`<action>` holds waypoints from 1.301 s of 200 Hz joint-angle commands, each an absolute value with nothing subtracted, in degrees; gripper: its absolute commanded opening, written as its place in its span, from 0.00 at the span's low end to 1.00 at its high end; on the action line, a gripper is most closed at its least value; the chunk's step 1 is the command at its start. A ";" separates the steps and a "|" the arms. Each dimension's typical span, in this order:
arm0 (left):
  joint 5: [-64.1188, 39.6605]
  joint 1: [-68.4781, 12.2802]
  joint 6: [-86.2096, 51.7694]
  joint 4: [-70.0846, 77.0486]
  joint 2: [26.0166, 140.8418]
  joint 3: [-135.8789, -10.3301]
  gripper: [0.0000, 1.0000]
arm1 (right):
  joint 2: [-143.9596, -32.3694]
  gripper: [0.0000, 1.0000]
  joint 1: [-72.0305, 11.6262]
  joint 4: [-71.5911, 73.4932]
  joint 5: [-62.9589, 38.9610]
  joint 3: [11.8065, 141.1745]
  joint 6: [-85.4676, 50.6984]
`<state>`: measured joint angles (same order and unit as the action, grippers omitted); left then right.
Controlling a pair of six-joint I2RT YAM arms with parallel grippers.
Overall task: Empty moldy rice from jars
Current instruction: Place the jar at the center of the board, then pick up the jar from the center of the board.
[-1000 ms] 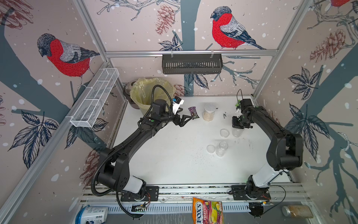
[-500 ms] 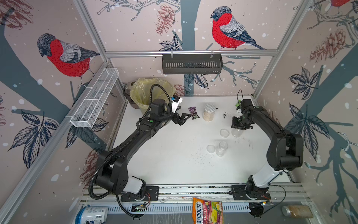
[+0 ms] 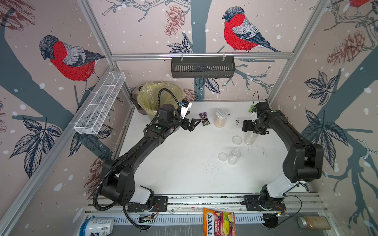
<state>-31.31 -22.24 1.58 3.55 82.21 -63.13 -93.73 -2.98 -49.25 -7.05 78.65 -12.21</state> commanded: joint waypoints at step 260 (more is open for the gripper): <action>-11.22 -22.25 -4.14 2.47 75.51 -62.00 0.99 | -96.29 1.00 -21.40 -29.71 4.48 88.59 -15.44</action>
